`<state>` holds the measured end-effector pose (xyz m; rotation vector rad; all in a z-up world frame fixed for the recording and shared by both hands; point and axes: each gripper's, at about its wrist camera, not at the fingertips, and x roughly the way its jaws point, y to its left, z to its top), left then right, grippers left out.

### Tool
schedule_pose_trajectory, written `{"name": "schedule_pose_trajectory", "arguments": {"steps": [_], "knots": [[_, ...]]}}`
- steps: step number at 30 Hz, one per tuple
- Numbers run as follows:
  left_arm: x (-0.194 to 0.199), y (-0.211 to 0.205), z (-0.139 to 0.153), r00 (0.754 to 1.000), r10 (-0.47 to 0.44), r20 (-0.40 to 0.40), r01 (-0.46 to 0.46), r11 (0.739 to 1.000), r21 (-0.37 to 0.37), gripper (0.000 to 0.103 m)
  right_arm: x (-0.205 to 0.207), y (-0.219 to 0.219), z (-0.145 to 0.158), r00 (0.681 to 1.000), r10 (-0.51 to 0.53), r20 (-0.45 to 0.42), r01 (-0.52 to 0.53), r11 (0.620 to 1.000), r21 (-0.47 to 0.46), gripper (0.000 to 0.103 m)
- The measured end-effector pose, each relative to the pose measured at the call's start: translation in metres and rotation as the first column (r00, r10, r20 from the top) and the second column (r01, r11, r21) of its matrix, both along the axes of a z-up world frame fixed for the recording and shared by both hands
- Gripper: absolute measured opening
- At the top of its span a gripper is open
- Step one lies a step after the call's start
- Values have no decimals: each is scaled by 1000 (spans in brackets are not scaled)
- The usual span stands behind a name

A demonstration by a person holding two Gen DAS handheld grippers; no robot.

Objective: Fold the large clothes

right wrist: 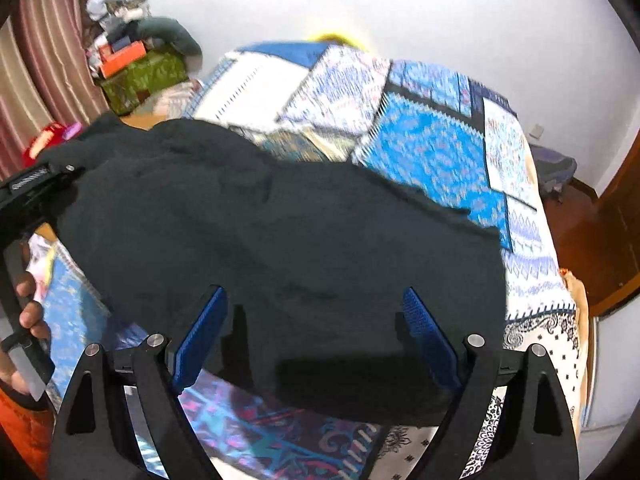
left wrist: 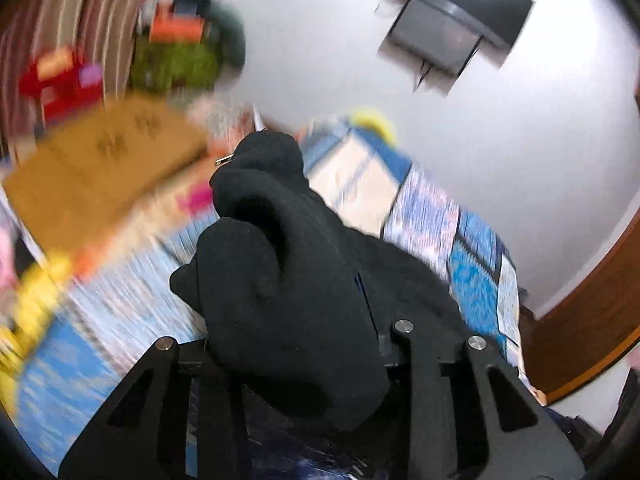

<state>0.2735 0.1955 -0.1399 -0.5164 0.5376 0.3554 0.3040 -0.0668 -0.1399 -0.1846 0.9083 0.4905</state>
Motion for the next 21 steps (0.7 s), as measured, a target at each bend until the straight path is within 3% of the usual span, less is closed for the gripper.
{"name": "schedule_pose_trajectory", "arguments": {"steps": [5,9,10,13,17,21], "knots": [[-25,-12,62,996,17,85,-39,965,258,33,-6,32,2,997,73,-17,-71,994,87,88],[-32,-28,79,995,-30,91,-5,931,365,33,-9,71,-27,986,146,-83,-137,985,107,88],[-30,-35,78,996,-52,75,19,922,386,33,-7,81,-39,977,165,-134,-148,981,128,88],[-21,-60,63,993,-116,1,105,901,420,33,-4,100,-64,961,190,-203,-175,980,92,95],[-12,-88,49,977,-208,-50,210,892,400,33,-10,93,-59,944,252,-212,-237,967,91,92],[-3,-123,50,951,-303,-70,305,864,401,33,-10,35,-33,979,157,-130,-147,985,86,93]]}}
